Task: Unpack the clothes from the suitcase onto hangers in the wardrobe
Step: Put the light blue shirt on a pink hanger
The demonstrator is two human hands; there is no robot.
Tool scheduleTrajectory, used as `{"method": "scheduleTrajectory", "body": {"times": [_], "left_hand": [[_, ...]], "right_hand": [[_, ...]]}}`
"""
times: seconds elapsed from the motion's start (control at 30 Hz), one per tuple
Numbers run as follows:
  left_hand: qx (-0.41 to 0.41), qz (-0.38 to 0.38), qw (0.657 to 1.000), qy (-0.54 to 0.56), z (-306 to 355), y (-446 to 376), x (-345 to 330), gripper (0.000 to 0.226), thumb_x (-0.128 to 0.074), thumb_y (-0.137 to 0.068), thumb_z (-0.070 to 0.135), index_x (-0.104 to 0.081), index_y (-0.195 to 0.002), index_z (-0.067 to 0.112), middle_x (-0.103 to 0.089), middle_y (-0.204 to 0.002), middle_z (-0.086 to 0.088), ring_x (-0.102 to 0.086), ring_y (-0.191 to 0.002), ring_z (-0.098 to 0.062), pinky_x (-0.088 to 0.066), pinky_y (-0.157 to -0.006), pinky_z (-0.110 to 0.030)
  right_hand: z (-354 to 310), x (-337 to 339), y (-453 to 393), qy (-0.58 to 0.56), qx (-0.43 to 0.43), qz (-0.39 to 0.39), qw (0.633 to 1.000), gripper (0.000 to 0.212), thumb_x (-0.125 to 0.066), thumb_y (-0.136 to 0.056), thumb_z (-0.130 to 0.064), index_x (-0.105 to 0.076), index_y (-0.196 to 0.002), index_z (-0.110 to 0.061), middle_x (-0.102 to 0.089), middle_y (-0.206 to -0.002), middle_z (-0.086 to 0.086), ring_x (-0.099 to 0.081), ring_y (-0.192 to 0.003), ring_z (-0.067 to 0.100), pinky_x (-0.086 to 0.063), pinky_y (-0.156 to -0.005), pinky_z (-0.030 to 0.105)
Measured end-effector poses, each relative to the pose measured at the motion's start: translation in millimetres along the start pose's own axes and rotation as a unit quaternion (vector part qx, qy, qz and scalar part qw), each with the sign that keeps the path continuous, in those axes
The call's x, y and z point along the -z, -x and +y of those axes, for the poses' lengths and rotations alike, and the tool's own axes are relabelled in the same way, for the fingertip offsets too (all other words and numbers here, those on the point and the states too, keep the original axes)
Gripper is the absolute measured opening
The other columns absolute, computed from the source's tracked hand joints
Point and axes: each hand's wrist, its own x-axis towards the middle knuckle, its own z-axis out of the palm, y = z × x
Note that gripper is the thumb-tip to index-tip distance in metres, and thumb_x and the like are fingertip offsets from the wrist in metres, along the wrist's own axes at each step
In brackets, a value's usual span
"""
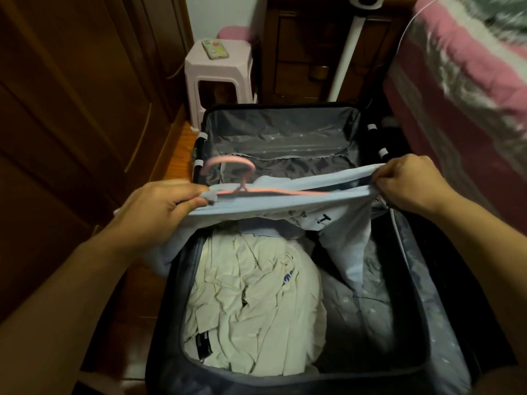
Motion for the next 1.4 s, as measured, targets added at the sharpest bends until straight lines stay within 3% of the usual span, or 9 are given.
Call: {"method": "scheduleTrajectory", "body": {"times": [0.13,0.27,0.4,0.6,0.83,0.93,1.07,1.2,1.4], "left_hand": [[0.011,-0.003,0.997,-0.08,-1.8,5.8,-10.2,0.039,-0.042,-0.097,0.047,-0.073,-0.113,0.031,-0.054,-0.085,0.014,-0.053,-0.078,-0.011,-0.046,-0.063,-0.036],[0.063,0.092,0.994,0.01,2.8,-0.7,-12.9,0.02,-0.062,-0.1,0.027,-0.075,-0.114,0.02,-0.065,-0.088,0.003,-0.061,-0.081,-0.018,-0.051,-0.07,-0.043],[0.035,0.131,0.987,0.085,26.7,-6.7,-5.7,0.018,-0.068,-0.094,0.016,-0.077,-0.109,0.015,-0.07,-0.091,0.002,-0.064,-0.086,-0.012,-0.049,-0.076,-0.026],[0.008,0.196,0.975,0.1,60.2,-30.3,19.7,0.012,-0.078,-0.086,0.007,-0.08,-0.097,0.008,-0.072,-0.088,-0.002,-0.067,-0.085,-0.009,-0.049,-0.077,-0.02],[0.022,0.213,0.975,0.056,152.8,-143.4,225.8,0.014,-0.076,-0.09,0.023,-0.078,-0.1,0.015,-0.069,-0.088,0.003,-0.06,-0.081,-0.007,-0.045,-0.074,-0.016],[0.027,0.232,0.972,0.025,202.1,-179.1,328.4,0.018,-0.07,-0.093,0.029,-0.078,-0.105,0.018,-0.072,-0.093,0.003,-0.064,-0.087,-0.014,-0.051,-0.079,-0.031],[0.044,0.231,0.971,0.045,270.9,-205.2,454.9,0.017,-0.07,-0.094,0.033,-0.078,-0.107,0.024,-0.071,-0.09,0.006,-0.065,-0.086,-0.014,-0.052,-0.077,-0.035],[0.051,0.21,0.976,0.028,316.3,-201.4,537.6,0.016,-0.069,-0.095,0.033,-0.077,-0.108,0.032,-0.067,-0.082,0.002,-0.063,-0.08,-0.019,-0.053,-0.072,-0.043],[0.035,0.159,0.987,-0.007,350.3,-178.0,592.1,0.015,-0.067,-0.095,0.033,-0.077,-0.106,0.031,-0.066,-0.085,0.004,-0.064,-0.081,-0.014,-0.051,-0.072,-0.039]], "right_hand": [[-19.2,8.9,10.1,-0.113,0.07,0.048,0.99,0.026,-0.052,-0.071,-0.023,-0.075,-0.071,-0.012,-0.066,-0.077,0.004,-0.065,-0.081,0.022,-0.049,-0.072,0.032],[-39.6,13.9,11.9,-0.469,0.101,-0.089,0.873,0.039,-0.056,-0.099,-0.018,-0.061,-0.129,-0.042,-0.07,-0.114,0.003,-0.066,-0.105,0.009,-0.048,-0.094,0.023],[-30.2,-9.5,11.8,-0.181,0.194,-0.076,0.961,0.058,-0.039,-0.099,-0.06,-0.041,-0.148,-0.029,-0.057,-0.133,-0.003,-0.056,-0.116,0.011,-0.046,-0.101,0.037],[-61.2,-12.2,16.5,-0.066,0.239,0.071,0.966,0.038,-0.031,-0.101,-0.053,-0.045,-0.085,-0.022,-0.053,-0.077,-0.003,-0.053,-0.072,0.025,-0.042,-0.061,0.039],[-114.0,213.5,-43.5,-0.107,0.269,0.213,0.933,0.03,-0.043,-0.102,-0.039,-0.061,-0.097,-0.016,-0.055,-0.087,0.0,-0.055,-0.083,0.025,-0.04,-0.07,0.036],[-123.2,308.6,-46.7,-0.233,0.116,0.336,0.905,0.025,-0.048,-0.101,-0.03,-0.06,-0.113,-0.012,-0.053,-0.109,0.005,-0.05,-0.105,0.026,-0.04,-0.092,0.039],[-122.5,378.1,-22.3,-0.34,-0.036,0.195,0.919,0.045,-0.054,-0.097,-0.047,-0.051,-0.13,-0.017,-0.055,-0.124,-0.004,-0.053,-0.113,0.017,-0.043,-0.095,0.038],[-143.0,455.6,-2.2,-0.336,-0.117,0.199,0.913,0.027,-0.041,-0.101,-0.034,-0.047,-0.089,-0.011,-0.049,-0.078,0.0,-0.051,-0.079,0.027,-0.028,-0.066,0.035],[-158.4,563.0,6.8,-0.251,0.109,0.19,0.943,0.031,-0.04,-0.102,-0.036,-0.061,-0.11,-0.015,-0.054,-0.1,-0.005,-0.044,-0.098,0.012,-0.033,-0.085,0.031]]}}
